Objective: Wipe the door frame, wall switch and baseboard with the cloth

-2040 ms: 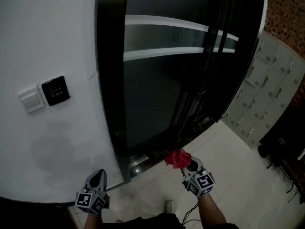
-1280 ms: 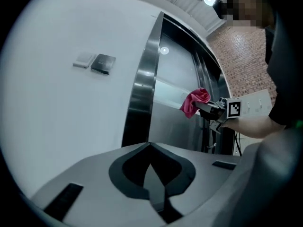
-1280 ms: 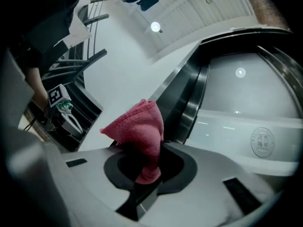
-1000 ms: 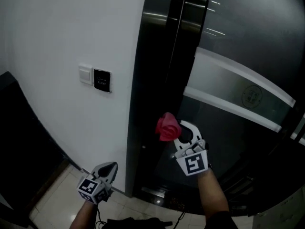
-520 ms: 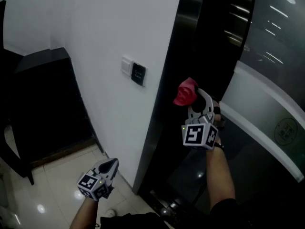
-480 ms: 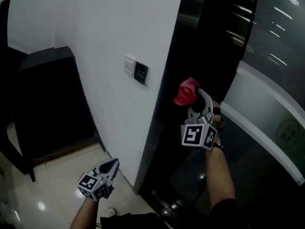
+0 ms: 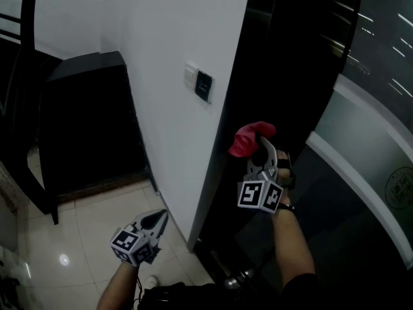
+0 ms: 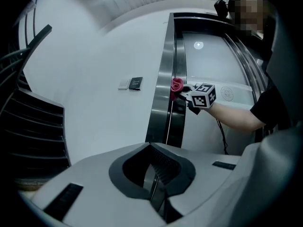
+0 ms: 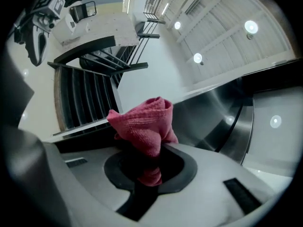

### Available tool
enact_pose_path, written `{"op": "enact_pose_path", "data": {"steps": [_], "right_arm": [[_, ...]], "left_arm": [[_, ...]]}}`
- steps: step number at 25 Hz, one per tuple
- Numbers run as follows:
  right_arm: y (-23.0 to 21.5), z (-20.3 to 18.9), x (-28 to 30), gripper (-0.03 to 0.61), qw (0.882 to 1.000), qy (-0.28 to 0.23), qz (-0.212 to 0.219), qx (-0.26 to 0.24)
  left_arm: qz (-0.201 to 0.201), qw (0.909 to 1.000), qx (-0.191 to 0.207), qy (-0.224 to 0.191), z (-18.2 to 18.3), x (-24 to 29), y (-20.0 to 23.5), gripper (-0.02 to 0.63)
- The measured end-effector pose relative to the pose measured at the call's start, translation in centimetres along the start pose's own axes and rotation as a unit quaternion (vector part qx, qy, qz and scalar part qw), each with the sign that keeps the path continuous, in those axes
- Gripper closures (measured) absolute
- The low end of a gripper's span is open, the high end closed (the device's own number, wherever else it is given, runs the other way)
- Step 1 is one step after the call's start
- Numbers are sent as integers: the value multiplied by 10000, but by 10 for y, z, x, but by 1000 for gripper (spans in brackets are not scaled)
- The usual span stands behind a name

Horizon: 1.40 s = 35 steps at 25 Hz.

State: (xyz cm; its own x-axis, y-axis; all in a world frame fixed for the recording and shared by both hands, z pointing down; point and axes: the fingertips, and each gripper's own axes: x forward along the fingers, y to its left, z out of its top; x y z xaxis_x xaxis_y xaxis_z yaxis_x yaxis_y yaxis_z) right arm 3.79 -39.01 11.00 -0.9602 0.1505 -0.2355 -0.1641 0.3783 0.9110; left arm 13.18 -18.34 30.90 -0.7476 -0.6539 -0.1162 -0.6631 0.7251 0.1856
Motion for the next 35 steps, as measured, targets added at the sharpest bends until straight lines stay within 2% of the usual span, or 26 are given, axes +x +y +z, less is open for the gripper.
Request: {"op": "enact_pose_path", "data": {"steps": [4, 10, 17, 29, 35], "right_arm": [[22, -5, -4, 525, 9996, 72, 287, 51], [52, -15, -10, 525, 9974, 257, 667, -51], [75, -22, -16, 524, 9955, 387, 859, -64], [109, -34, -26, 523, 9923, 439, 1158, 54], [149, -48, -36, 523, 9864, 395, 1597, -36]], "left_arm": [[-85, 9997, 210, -38, 10, 14, 6, 621], [-508, 9975, 481, -84, 21, 41, -2, 621], [-872, 9957, 323, 6, 10, 57, -3, 621], [-949, 9948, 304, 208, -4, 61, 1, 621], [-898, 9947, 373, 330, -9, 59, 0, 621]]}}
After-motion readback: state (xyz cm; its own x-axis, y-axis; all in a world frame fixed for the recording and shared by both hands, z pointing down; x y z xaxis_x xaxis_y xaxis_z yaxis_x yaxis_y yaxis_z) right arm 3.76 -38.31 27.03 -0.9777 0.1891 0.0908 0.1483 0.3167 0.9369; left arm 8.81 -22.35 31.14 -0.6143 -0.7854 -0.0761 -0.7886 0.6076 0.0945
